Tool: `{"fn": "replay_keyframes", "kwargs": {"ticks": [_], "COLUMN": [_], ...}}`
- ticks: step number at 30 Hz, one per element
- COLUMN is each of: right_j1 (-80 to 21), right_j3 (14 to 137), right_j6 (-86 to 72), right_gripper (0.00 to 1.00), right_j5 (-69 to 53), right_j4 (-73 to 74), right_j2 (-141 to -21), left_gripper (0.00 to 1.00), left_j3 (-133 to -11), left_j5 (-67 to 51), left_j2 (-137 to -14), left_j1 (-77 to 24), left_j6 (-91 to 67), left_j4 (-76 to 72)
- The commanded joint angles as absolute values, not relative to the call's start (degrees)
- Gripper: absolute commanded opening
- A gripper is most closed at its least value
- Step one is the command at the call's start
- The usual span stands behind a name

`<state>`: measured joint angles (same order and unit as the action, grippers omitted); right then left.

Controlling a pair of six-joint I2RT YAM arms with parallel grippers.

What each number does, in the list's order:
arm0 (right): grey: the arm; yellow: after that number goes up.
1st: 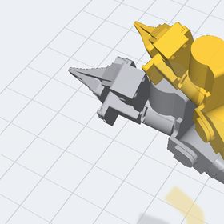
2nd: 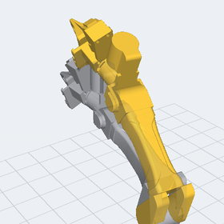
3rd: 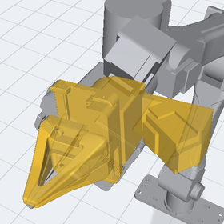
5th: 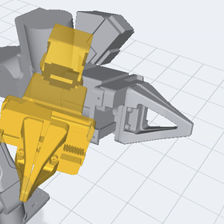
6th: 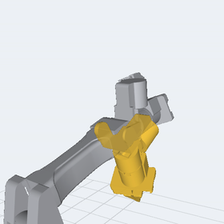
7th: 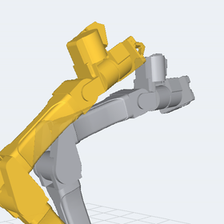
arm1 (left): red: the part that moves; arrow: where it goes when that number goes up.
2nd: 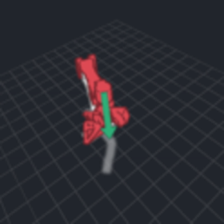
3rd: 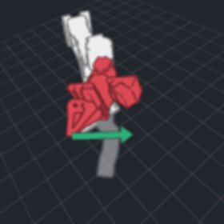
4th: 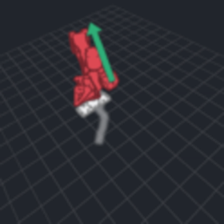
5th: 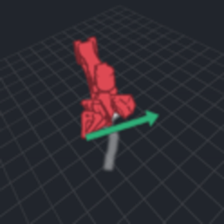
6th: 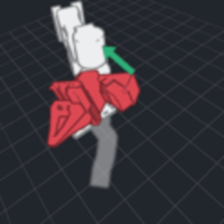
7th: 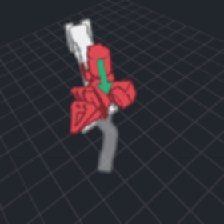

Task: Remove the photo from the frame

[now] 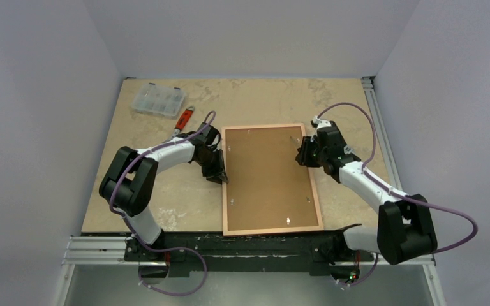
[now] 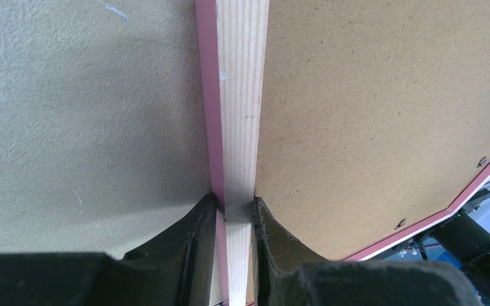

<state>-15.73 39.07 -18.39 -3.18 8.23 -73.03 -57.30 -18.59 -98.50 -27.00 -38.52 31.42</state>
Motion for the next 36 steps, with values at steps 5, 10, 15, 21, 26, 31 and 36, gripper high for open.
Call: {"fn": "replay_keyframes", "kwargs": {"ticks": [5, 10, 15, 21, 26, 31, 36], "right_j1": [-15.5, -15.5, -15.6, -15.5, -15.6, -15.6, -15.5], "right_j3": [46.7, 45.2, 41.2, 39.5, 39.3, 38.8, 38.6], "right_j6": [-18.5, -19.8, -21.6, -23.3, -23.0, -22.9, -22.8], "right_gripper": [0.0, 0.0, 0.0, 0.0, 0.0, 0.0, 0.0], "right_j5": [-2.7, 0.3, 0.6, -2.6, -3.3, -5.0, -6.9], "right_j4": [14.2, 20.7, 24.3, 25.2, 25.3, 24.8, 24.4], "right_j2": [-62.5, -54.7, -48.6, -43.0, -40.9, -38.5, -37.2], "left_gripper": [0.0, 0.24, 0.43, 0.46, 0.35, 0.04, 0.0], "left_j3": [-59.1, -59.2, -58.9, -60.9, -65.8, -71.7, -81.5], "left_j5": [-17.8, -16.3, -14.1, -10.9, -3.3, 2.5, 12.1], "left_j2": [-97.2, -95.4, -93.7, -95.8, -101.2, -104.1, -110.1], "left_j1": [-26.9, -26.9, -26.9, -28.8, -31.3, -31.2, -31.1], "left_j6": [-37.7, -36.5, -34.9, -33.0, -30.2, -20.3, -8.3], "left_j4": [31.7, 31.5, 32.1, 33.3, 38.5, 43.4, 50.1]}}
